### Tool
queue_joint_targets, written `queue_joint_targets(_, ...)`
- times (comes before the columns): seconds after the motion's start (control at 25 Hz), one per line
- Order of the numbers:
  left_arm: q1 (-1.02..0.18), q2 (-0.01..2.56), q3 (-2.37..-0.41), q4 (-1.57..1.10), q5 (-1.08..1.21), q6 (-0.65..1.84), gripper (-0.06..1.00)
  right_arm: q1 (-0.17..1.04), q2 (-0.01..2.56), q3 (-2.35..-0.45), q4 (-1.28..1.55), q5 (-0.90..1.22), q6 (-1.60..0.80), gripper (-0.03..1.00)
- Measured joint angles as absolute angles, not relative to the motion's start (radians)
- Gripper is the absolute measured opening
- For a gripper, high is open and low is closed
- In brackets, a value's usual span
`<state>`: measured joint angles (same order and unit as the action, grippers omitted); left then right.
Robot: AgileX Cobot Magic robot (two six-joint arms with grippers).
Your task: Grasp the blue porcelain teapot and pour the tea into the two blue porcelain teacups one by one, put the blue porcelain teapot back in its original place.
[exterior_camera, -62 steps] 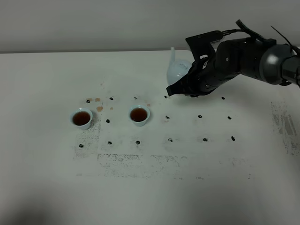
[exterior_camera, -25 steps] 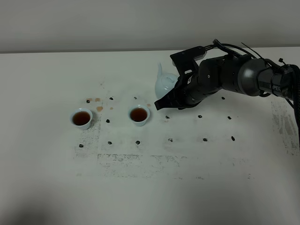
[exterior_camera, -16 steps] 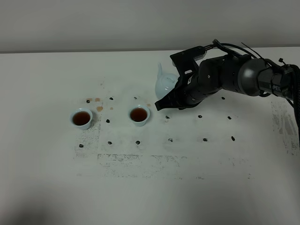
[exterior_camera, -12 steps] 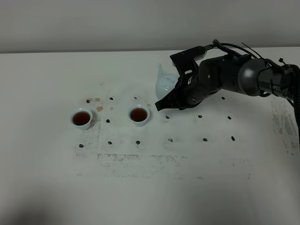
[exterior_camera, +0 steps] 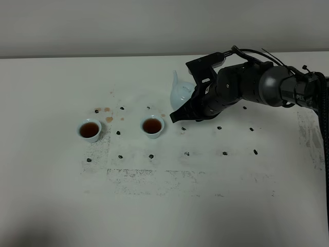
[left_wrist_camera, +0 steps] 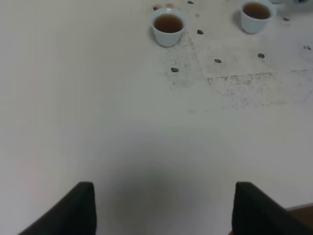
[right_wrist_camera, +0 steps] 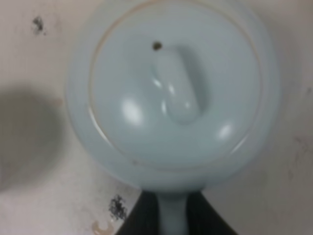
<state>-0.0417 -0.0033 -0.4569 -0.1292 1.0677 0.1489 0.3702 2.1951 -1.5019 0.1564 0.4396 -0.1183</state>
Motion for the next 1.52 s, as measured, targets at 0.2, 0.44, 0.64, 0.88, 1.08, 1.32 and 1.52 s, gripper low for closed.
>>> queue_joint_targets(0.2, -0.042, -0.003, -0.457, -0.129, 1.068, 0.149, 0.60, 0.370, 2.195, -1.502, 0.156, 0.440, -0.117, 0.09)
queue_joint_targets(0.44, -0.042, -0.003, -0.457, -0.129, 1.068, 0.149, 0.60, 0.376, 2.195, -1.502, 0.156, 0.440, -0.118, 0.16)
queue_joint_targets(0.64, -0.042, -0.003, -0.457, -0.129, 1.068, 0.149, 0.60, 0.376, 2.195, -1.502, 0.156, 0.440, -0.118, 0.24)
queue_joint_targets(0.88, -0.042, -0.003, -0.457, -0.129, 1.068, 0.149, 0.60, 0.383, 2.195, -1.502, 0.156, 0.448, -0.118, 0.27)
queue_joint_targets(1.08, -0.042, -0.003, -0.457, -0.129, 1.068, 0.149, 0.60, 0.386, 2.165, -1.502, 0.164, 0.541, -0.118, 0.28)
queue_joint_targets(1.32, -0.042, -0.003, -0.457, -0.129, 1.068, 0.149, 0.60, 0.360, 2.023, -1.441, 0.153, 0.647, -0.115, 0.31)
queue_joint_targets(1.52, -0.042, -0.003, -0.457, -0.129, 1.068, 0.149, 0.60, 0.190, 1.874, -1.364, 0.072, 0.757, 0.000, 0.31)
